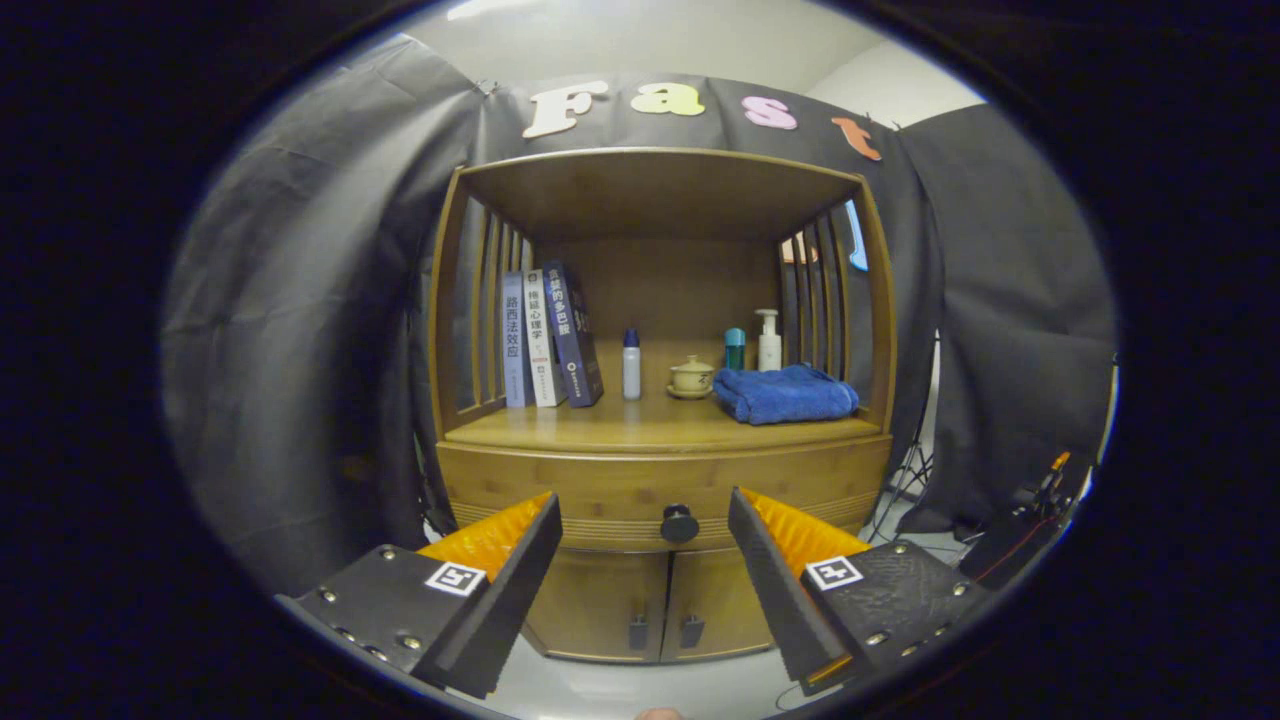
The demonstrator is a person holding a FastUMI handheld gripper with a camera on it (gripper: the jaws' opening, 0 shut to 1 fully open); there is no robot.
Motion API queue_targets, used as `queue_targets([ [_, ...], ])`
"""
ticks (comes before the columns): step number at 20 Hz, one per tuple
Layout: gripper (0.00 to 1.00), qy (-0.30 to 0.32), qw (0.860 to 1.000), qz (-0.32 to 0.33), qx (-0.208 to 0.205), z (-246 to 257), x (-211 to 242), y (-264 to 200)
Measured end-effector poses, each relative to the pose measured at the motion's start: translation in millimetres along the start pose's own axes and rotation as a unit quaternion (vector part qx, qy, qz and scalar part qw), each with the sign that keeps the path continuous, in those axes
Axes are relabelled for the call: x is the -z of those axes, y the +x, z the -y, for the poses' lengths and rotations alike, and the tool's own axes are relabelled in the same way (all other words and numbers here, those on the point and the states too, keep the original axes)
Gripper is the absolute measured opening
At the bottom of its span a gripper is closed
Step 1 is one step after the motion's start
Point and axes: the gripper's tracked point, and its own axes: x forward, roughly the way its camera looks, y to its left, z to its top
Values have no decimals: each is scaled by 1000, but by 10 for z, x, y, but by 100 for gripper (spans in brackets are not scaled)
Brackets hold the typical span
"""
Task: Pull open the drawer, take out the items inside it, and place them on the countertop above the cabinet.
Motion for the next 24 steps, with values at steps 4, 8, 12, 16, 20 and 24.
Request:
queue_targets([
  [4,100,3,1000,-8,8,83,149,359],
  [8,100,24,998,-45,22,201,486,804],
  [12,100,40,995,-90,21,245,885,1196],
  [16,80,46,994,-101,12,260,1067,1458],
  [20,53,41,992,-117,3,289,1202,1533],
  [24,45,38,996,-86,7,288,1178,1569],
])
